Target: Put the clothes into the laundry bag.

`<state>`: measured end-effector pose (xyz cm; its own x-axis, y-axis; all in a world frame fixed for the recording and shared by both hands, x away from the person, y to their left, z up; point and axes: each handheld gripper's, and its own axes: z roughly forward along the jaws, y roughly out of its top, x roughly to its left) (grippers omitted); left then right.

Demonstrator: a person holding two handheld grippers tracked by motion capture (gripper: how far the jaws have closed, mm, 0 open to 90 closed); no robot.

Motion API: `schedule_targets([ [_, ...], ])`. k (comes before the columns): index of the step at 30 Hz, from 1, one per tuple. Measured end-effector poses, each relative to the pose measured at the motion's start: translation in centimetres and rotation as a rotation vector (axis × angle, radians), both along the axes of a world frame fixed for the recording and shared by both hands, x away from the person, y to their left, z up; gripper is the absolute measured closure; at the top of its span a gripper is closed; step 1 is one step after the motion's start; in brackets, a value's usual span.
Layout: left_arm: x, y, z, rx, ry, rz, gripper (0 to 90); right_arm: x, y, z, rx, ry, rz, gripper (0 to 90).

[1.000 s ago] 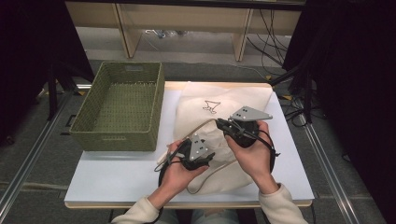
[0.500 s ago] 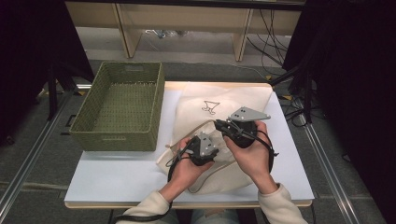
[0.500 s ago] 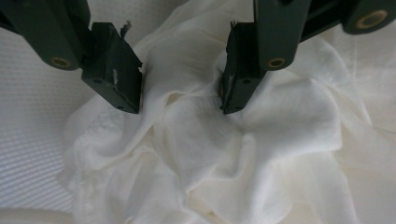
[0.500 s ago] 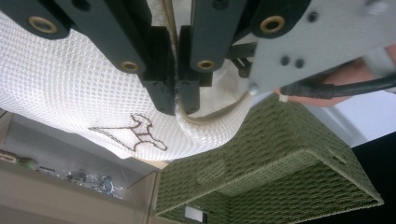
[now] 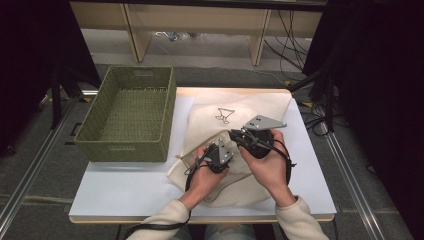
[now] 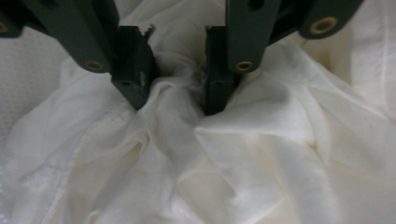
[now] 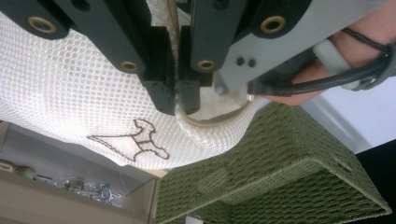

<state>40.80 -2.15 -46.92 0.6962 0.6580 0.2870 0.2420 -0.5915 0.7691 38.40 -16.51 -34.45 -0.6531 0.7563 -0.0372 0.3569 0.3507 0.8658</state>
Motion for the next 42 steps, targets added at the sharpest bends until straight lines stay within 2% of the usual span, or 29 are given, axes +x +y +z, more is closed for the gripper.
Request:
schedule_targets([
  [1, 0.1, -0.2, -0.2, -0.015, -0.021, 0.016, 67.6, 0.0, 0.0, 0.0, 0.0, 0.002, 0.0, 87.4],
  [3, 0.5, -0.1, 0.0, 0.021, -0.021, -0.002, 72.8, -0.2, 0.1, 0.0, 0.001, 0.015, -0.016, 87.4],
  [4, 0.6, -0.1, 0.0, 0.019, -0.024, 0.001, 75.8, -0.2, 0.1, 0.0, 0.003, 0.018, -0.015, 87.5],
  [5, 0.6, -0.3, -0.2, -0.018, -0.028, 0.025, 77.3, -0.2, 0.1, -0.1, 0.006, 0.02, -0.013, 87.5],
  [6, 0.8, -0.2, 0.0, 0.008, -0.023, 0.014, 78.5, -0.1, 0.1, -0.1, 0.004, 0.011, -0.012, 87.6],
  [8, 1.1, -0.3, 0.1, -0.001, -0.022, 0.014, 80.3, -0.1, 0.2, -0.1, 0.022, 0.016, -0.008, 87.6],
  [9, 1.1, -0.4, 0.1, 0.0, -0.025, 0.012, 80.7, -0.2, 0.1, 0.0, 0.004, 0.009, -0.013, 87.7],
  [12, 1.2, -0.5, 0.3, -0.008, -0.041, 0.021, 81.5, -0.3, 0.2, 0.1, 0.019, 0.009, -0.015, 87.8],
  [13, 1.1, -0.7, 0.2, -0.062, -0.047, 0.039, 81.7, -0.2, 0.0, 0.2, -0.001, -0.018, -0.005, 87.9],
  [14, 1.2, -0.6, 0.5, -0.04, -0.048, 0.025, 81.8, -0.2, 0.1, 0.2, 0.012, -0.018, -0.006, 87.9],
  [15, 1.2, -0.8, 0.5, -0.066, -0.063, 0.042, 81.9, -0.4, 0.1, 0.3, 0.028, -0.008, -0.016, 87.9],
  [16, 1.1, -0.8, 0.6, -0.077, -0.038, 0.05, 82.0, -0.4, 0.0, 0.4, 0.014, -0.019, -0.009, 88.0],
  [17, 1.0, -1.2, 0.4, -0.152, -0.011, 0.075, 82.1, -0.6, 0.1, 0.4, 0.029, -0.002, -0.023, 88.0],
  [18, 1.1, -1.2, 0.4, -0.167, -0.003, 0.079, 82.1, -0.6, 0.1, 0.5, 0.026, -0.017, -0.02, 88.0],
  [19, 1.2, -1.1, 0.6, -0.151, -0.025, 0.083, 82.1, -0.6, 0.1, 0.5, 0.033, -0.015, -0.016, 88.0],
  [21, 1.3, -1.1, 0.7, -0.137, -0.044, 0.087, 82.1, -0.6, 0.0, 0.7, 0.015, -0.044, -0.004, 88.0],
  [23, 1.5, -1.1, 0.6, -0.11, -0.069, 0.08, 81.8, -0.6, 0.0, 0.8, 0.023, -0.039, -0.002, 88.0],
  [25, 1.5, -1.2, 0.3, -0.098, -0.069, 0.069, 80.2, -0.6, 0.0, 0.7, 0.023, -0.038, -0.005, 88.0],
  [26, 1.4, -1.3, 0.1, -0.116, -0.064, 0.067, 78.2, -0.5, 0.0, 0.6, 0.019, -0.036, -0.008, 88.0],
  [27, 1.5, -1.1, 0.2, -0.089, -0.105, 0.038, 75.7, -0.5, 0.0, 0.5, 0.029, -0.021, -0.019, 88.0],
  [28, 1.4, -0.9, 0.3, -0.08, -0.088, 0.023, 71.8, -0.4, 0.0, 0.4, 0.027, -0.017, -0.014, 88.0],
  [30, 1.0, -0.5, 0.4, -0.106, -0.078, -0.001, 63.1, -0.4, -0.1, 0.3, 0.026, -0.011, -0.016, 88.0],
  [31, 0.6, -0.1, 0.7, -0.088, -0.083, -0.006, 60.0, -0.3, -0.1, 0.3, 0.026, -0.012, -0.017, 87.9],
  [32, 0.5, -0.2, 0.6, -0.149, -0.044, -0.03, 56.9, -0.4, -0.1, 0.4, 0.024, -0.012, -0.017, 87.9],
  [33, 0.1, 0.1, 0.8, -0.17, -0.031, -0.039, 55.4, -0.4, -0.1, 0.4, 0.022, -0.013, -0.018, 87.9],
  [35, -0.3, 0.3, 1.0, -0.212, -0.044, -0.025, 53.1, -0.4, -0.1, 0.4, 0.02, -0.012, -0.021, 87.9],
  [38, -0.6, 0.8, 1.5, -0.213, -0.036, -0.037, 51.6, -0.3, -0.1, 0.3, 0.006, -0.03, -0.011, 87.8],
  [40, -1.0, 1.3, 2.0, -0.189, -0.04, -0.057, 50.8, -0.4, 0.0, 0.3, 0.018, -0.017, -0.021, 87.8],
  [42, -1.6, 1.6, 2.4, -0.212, -0.026, -0.081, 50.6, -0.4, 0.0, 0.3, 0.017, -0.015, -0.019, 87.7],
])
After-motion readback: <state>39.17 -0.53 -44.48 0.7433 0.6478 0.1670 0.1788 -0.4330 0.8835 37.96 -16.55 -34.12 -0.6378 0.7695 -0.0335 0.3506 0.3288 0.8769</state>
